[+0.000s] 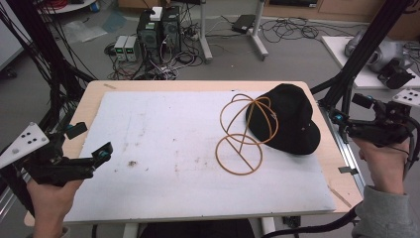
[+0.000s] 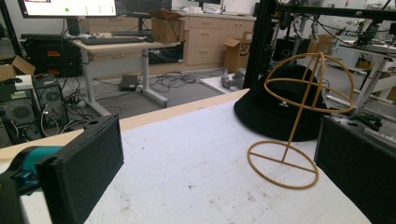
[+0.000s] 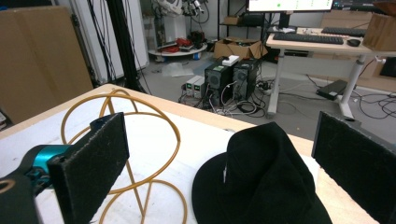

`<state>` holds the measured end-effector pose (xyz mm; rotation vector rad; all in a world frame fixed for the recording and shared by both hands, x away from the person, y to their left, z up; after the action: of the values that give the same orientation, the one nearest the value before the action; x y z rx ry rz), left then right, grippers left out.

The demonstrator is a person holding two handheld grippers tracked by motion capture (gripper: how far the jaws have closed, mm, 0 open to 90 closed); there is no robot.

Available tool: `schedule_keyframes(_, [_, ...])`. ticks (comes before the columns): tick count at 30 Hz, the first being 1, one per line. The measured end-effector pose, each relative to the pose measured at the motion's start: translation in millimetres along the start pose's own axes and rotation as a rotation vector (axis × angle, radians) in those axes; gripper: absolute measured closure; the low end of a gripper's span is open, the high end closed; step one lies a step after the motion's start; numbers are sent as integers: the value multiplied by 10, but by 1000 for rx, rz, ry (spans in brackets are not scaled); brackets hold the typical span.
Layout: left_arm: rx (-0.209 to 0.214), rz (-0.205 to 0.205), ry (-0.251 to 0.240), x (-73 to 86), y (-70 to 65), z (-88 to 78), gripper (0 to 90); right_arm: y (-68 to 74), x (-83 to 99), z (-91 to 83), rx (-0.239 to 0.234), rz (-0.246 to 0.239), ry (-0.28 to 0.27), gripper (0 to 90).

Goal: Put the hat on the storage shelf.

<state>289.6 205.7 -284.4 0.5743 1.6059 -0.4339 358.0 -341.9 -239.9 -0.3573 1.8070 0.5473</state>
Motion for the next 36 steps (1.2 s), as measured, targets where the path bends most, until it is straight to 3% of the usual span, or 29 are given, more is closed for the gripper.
schedule_keyframes(13, [24, -15, -9, 7, -18, -6, 17, -125, -137, 341, -31, -28, 60, 30])
schedule_keyframes(26, [16, -22, -10, 25, 4, -58, 17, -247, -73, 557, -61, -26, 111, 30])
schedule_keyframes(36, [15, -20, -2, 41, -5, -61, 17, -362, -13, 830, -82, -32, 164, 30])
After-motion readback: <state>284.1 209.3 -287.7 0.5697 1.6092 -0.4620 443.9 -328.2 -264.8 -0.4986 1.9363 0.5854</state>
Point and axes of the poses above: each handheld gripper's, and its own axes: z roughly forward along the jaws, x roughly out of its underside, y roughly to its left, the point moved 10 cm from there along z, roughly forward along the jaws, and after that the axes turned 8 degrees about z, right-handed, at the moved point
